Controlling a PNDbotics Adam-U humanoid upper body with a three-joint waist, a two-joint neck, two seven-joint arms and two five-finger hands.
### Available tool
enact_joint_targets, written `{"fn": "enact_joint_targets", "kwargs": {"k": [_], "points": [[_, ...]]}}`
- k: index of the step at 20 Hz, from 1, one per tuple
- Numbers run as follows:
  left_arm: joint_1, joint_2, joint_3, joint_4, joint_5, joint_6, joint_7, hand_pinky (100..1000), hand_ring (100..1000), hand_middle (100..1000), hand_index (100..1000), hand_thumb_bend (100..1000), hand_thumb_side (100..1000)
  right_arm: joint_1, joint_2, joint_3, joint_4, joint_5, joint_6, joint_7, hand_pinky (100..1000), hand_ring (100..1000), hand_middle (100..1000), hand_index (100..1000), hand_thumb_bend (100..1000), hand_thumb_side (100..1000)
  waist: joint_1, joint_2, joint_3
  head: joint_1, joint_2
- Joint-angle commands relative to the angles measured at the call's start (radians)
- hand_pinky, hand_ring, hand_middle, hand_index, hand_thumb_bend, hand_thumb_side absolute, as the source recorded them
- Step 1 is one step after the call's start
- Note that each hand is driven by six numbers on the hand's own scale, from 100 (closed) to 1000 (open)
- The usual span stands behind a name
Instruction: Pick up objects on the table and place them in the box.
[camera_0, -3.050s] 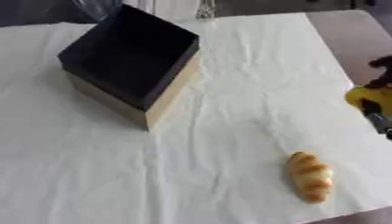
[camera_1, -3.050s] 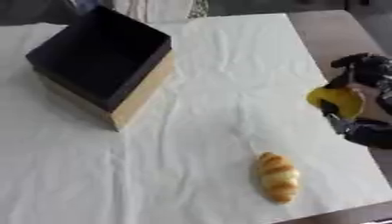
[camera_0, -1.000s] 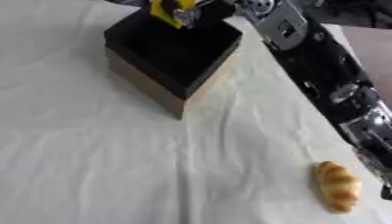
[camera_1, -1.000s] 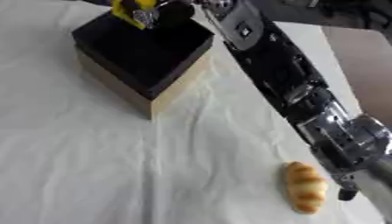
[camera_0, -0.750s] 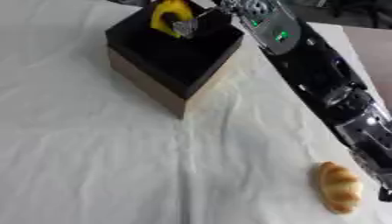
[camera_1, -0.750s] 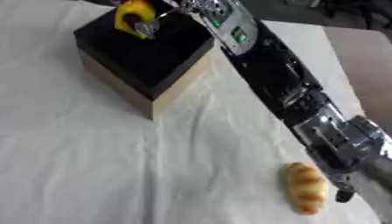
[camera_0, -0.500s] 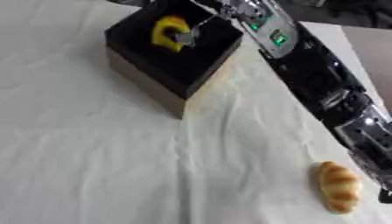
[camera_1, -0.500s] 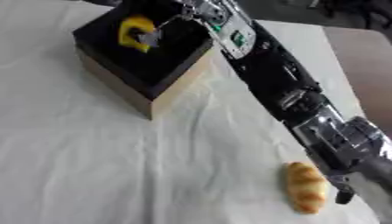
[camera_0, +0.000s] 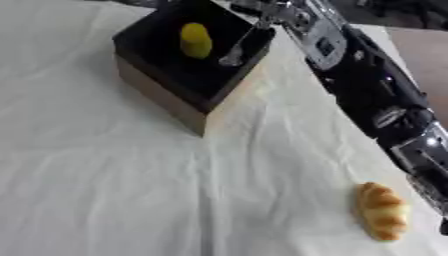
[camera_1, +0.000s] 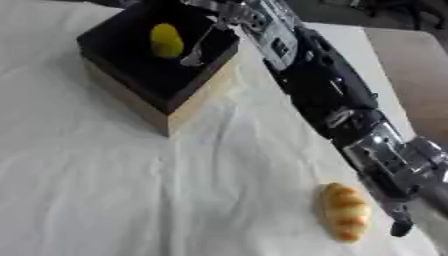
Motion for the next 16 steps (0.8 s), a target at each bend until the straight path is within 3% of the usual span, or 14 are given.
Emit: {"fn": "enact_joint_targets", "kwargs": {"k": [1, 3, 8, 11, 14, 16], "points": [[-0.002, 0.020, 0.004, -0.016, 0.005, 0.001, -0.001, 809, 763, 708, 926, 218, 546, -0.001, -0.064, -0.028, -0.068, -0.040, 0.012, -0.031, 910, 1000, 791, 904, 491, 182, 0.010, -0.031, -0.006, 0.006, 0.000], [0.004, 0.021, 0.007, -0.016, 0.003, 0.003, 0.002, 809, 763, 707, 926, 218, 547, 0.024, -0.108, -0.052, -0.148, -0.125, 0.040, -0.065, 902, 989, 770, 897, 482, 100, 0.011, -0.035, -0.017, 0.016, 0.005], [0.016, 0.024, 0.011, -0.016, -0.005, 0.006, 0.008, 809, 763, 707, 926, 218, 545, 0.143, -0.275, -0.131, -0.449, -0.403, 0.170, -0.150, 895, 970, 756, 885, 459, 100, 0.018, -0.040, -0.042, 0.042, 0.015], [0.026, 0.027, 0.017, -0.016, -0.011, 0.008, 0.013, 809, 764, 707, 926, 216, 548, 0.278, -0.391, -0.185, -0.641, -0.512, 0.222, -0.202, 888, 964, 762, 888, 469, 100, 0.024, -0.042, -0.058, 0.057, 0.018], [0.035, 0.027, 0.022, -0.016, -0.015, 0.012, 0.020, 809, 764, 707, 926, 214, 550, 0.467, -0.498, -0.236, -0.796, -0.500, 0.226, -0.238, 872, 952, 778, 889, 460, 103, 0.032, -0.047, -0.081, 0.076, 0.017], [0.039, 0.027, 0.023, -0.016, -0.018, 0.013, 0.022, 809, 764, 707, 926, 214, 549, 0.583, -0.543, -0.250, -0.821, -0.431, 0.159, -0.253, 864, 946, 789, 891, 462, 155, 0.039, -0.050, -0.094, 0.085, 0.015]]}}
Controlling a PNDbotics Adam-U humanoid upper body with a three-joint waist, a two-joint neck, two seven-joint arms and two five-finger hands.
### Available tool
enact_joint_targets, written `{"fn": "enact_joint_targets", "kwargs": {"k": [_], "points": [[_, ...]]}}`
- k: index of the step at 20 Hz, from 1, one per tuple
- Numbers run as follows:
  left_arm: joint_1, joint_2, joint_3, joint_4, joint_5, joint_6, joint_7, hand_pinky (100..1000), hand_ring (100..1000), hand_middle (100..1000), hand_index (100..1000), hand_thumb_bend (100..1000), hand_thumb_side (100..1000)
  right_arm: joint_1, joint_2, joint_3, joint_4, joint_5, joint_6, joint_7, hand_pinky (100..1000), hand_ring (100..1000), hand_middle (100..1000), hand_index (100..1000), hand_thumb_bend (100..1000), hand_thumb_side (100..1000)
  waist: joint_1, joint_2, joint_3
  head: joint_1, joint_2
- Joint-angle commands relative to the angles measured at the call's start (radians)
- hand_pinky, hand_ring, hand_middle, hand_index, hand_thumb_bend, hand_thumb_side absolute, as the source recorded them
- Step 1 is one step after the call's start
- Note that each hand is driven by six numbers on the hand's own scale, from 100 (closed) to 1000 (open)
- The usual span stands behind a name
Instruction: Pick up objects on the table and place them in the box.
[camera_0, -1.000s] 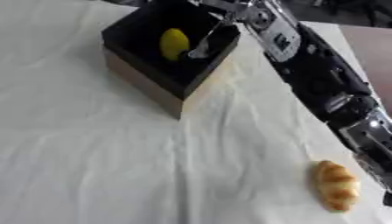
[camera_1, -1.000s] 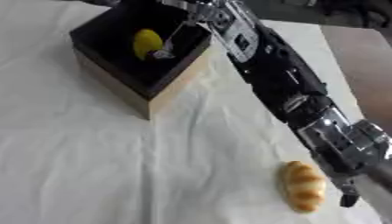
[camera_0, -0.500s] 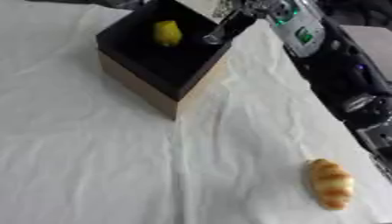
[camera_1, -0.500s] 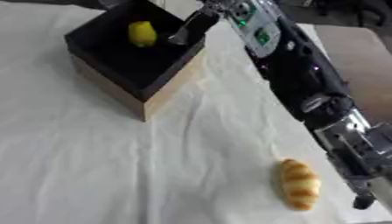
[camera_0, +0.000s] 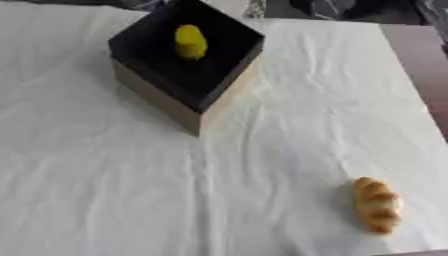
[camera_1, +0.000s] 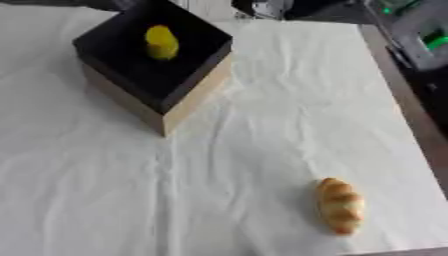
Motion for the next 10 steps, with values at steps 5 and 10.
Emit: {"fn": "enact_joint_targets", "kwargs": {"k": [5, 10], "points": [[0.013, 0.028, 0.020, -0.016, -0.016, 0.003, 0.013, 809, 766, 708, 926, 208, 553, 0.307, -0.128, -0.056, -0.074, 0.269, -0.218, -0.093, 855, 938, 800, 893, 477, 250, 0.023, -0.023, -0.028, 0.036, -0.005], [0.035, 0.028, 0.028, -0.016, -0.025, 0.005, 0.019, 808, 766, 708, 926, 198, 561, 0.460, -0.109, -0.059, -0.074, 0.458, -0.326, -0.202, 854, 930, 791, 893, 491, 279, 0.035, -0.020, -0.056, 0.061, -0.004]]}}
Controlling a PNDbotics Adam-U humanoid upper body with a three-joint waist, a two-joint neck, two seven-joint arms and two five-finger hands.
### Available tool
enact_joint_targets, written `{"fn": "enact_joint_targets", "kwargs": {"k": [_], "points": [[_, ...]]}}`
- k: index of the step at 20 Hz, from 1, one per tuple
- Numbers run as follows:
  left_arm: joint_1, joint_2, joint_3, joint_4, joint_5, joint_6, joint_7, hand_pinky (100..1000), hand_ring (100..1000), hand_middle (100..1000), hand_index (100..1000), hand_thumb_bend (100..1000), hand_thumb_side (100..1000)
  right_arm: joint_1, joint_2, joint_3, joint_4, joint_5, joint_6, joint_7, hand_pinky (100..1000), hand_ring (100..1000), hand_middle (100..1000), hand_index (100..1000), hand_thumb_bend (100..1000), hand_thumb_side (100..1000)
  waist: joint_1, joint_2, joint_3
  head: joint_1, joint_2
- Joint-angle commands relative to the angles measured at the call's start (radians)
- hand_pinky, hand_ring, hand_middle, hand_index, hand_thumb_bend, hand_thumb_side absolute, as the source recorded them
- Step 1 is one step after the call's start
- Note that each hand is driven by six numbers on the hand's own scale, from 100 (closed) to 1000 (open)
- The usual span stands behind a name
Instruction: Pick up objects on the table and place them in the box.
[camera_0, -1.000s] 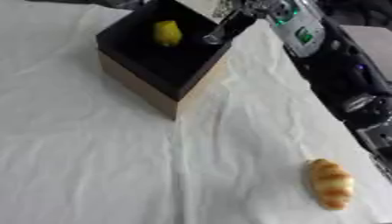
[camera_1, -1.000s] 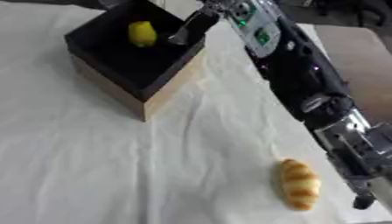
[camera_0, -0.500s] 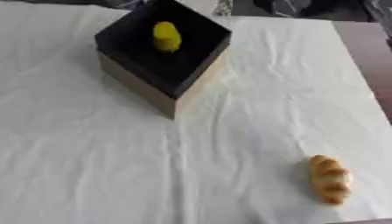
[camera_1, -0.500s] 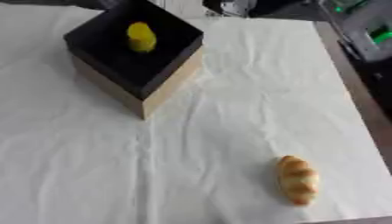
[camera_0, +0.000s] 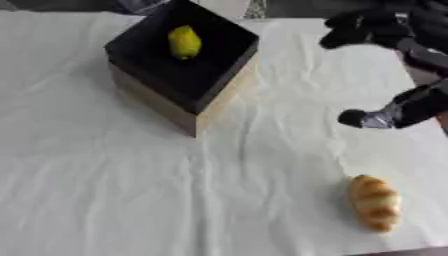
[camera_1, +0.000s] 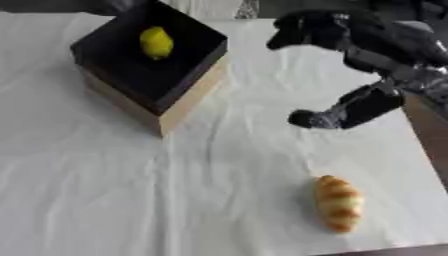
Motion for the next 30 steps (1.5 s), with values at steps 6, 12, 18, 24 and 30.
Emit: {"fn": "enact_joint_targets", "kwargs": {"k": [6, 12, 18, 24, 30], "points": [[0.030, 0.035, 0.020, -0.016, -0.019, 0.004, 0.010, 808, 766, 709, 927, 188, 568, 0.158, 0.021, -0.027, -0.016, 0.198, -0.071, -0.107, 856, 929, 780, 892, 510, 303, 0.010, -0.023, -0.036, 0.041, 0.008], [0.053, 0.042, 0.027, -0.016, -0.028, 0.010, 0.015, 808, 767, 709, 927, 181, 575, 0.289, 0.062, -0.060, -0.016, 0.241, -0.095, -0.137, 869, 932, 732, 866, 504, 337, 0.006, -0.031, -0.068, 0.063, 0.022], [0.058, 0.041, 0.028, -0.016, -0.029, 0.015, 0.011, 808, 767, 710, 928, 178, 580, 0.324, 0.077, -0.062, -0.016, 0.193, -0.123, -0.084, 885, 948, 713, 894, 427, 400, 0.002, -0.037, -0.083, 0.067, 0.030], [0.058, 0.036, 0.029, -0.016, -0.027, 0.018, 0.009, 808, 767, 710, 928, 173, 582, 0.340, 0.090, -0.072, -0.016, 0.147, -0.091, -0.010, 891, 959, 727, 905, 444, 427, 0.001, -0.033, -0.085, 0.067, 0.029], [0.057, 0.028, 0.027, -0.016, -0.022, 0.019, 0.003, 808, 767, 711, 929, 168, 587, 0.332, 0.099, -0.059, -0.016, 0.176, 0.021, 0.017, 891, 967, 746, 909, 530, 384, 0.005, -0.030, -0.076, 0.062, 0.023]]}}
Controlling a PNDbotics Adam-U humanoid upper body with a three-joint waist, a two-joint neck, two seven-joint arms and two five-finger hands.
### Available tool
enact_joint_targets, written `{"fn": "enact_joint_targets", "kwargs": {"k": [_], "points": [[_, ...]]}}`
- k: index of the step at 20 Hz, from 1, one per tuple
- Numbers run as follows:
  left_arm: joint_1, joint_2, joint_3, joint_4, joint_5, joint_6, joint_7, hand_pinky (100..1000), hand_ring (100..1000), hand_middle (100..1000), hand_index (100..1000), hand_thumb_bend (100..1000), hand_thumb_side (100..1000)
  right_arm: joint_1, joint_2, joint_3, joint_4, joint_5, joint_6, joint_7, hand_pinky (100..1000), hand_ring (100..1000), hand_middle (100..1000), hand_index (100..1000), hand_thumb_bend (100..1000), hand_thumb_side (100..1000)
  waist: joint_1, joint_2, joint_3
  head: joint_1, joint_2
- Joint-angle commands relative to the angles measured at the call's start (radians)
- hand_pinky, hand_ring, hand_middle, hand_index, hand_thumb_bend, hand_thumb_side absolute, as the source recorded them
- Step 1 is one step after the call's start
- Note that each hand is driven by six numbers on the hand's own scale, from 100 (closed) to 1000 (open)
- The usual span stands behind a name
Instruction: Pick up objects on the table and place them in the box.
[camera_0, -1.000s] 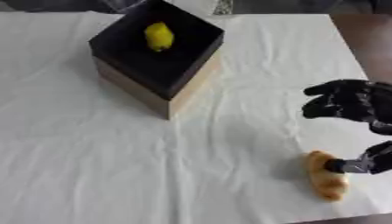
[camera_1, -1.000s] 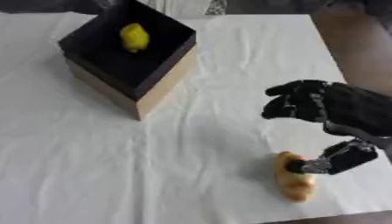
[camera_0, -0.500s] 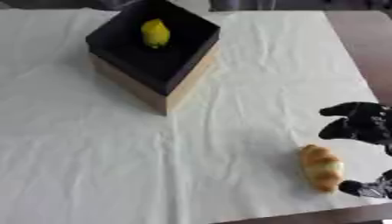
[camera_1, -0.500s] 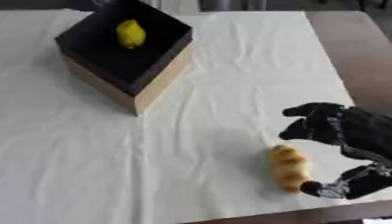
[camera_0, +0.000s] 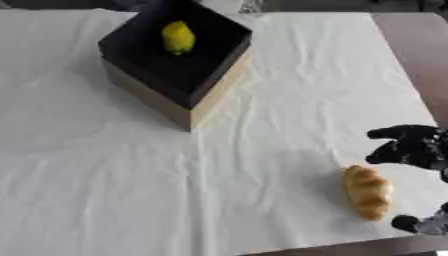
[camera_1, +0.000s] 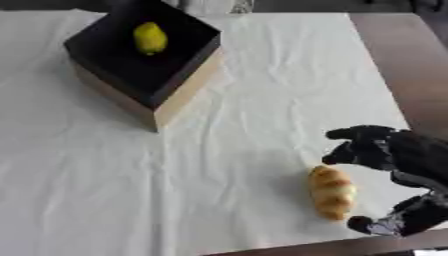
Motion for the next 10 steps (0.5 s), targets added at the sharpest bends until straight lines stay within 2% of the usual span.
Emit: {"fn": "enact_joint_targets", "kwargs": {"k": [1, 4, 5, 6, 10], "points": [[-0.006, 0.018, 0.009, -0.016, 0.005, 0.001, -0.004, 808, 767, 711, 929, 168, 588, -0.006, -0.008, -0.004, -0.016, 0.017, 0.052, -0.001, 892, 970, 753, 910, 537, 385, 0.002, -0.014, 0.001, -0.004, -0.006], [-0.008, 0.015, 0.008, -0.016, 0.008, 0.001, -0.007, 808, 767, 711, 929, 168, 588, -0.006, 0.000, 0.006, -0.016, 0.037, 0.089, 0.005, 892, 972, 763, 908, 543, 401, 0.003, -0.012, 0.003, -0.009, -0.007], [-0.009, 0.015, 0.007, -0.016, 0.008, 0.001, -0.008, 808, 767, 711, 929, 168, 588, -0.005, 0.002, 0.011, -0.016, 0.043, 0.101, 0.011, 893, 972, 762, 908, 559, 374, 0.003, -0.011, 0.004, -0.011, -0.008], [-0.011, 0.014, 0.007, -0.016, 0.009, 0.000, -0.009, 808, 767, 711, 929, 167, 587, -0.005, 0.006, 0.017, -0.016, 0.048, 0.111, 0.018, 893, 972, 762, 907, 543, 404, 0.004, -0.010, 0.006, -0.012, -0.009], [-0.011, 0.012, 0.006, -0.016, 0.011, 0.000, -0.012, 808, 768, 712, 929, 164, 590, -0.005, 0.017, 0.029, -0.016, 0.061, 0.144, 0.040, 892, 970, 757, 900, 549, 404, 0.007, -0.008, 0.010, -0.016, -0.009]]}}
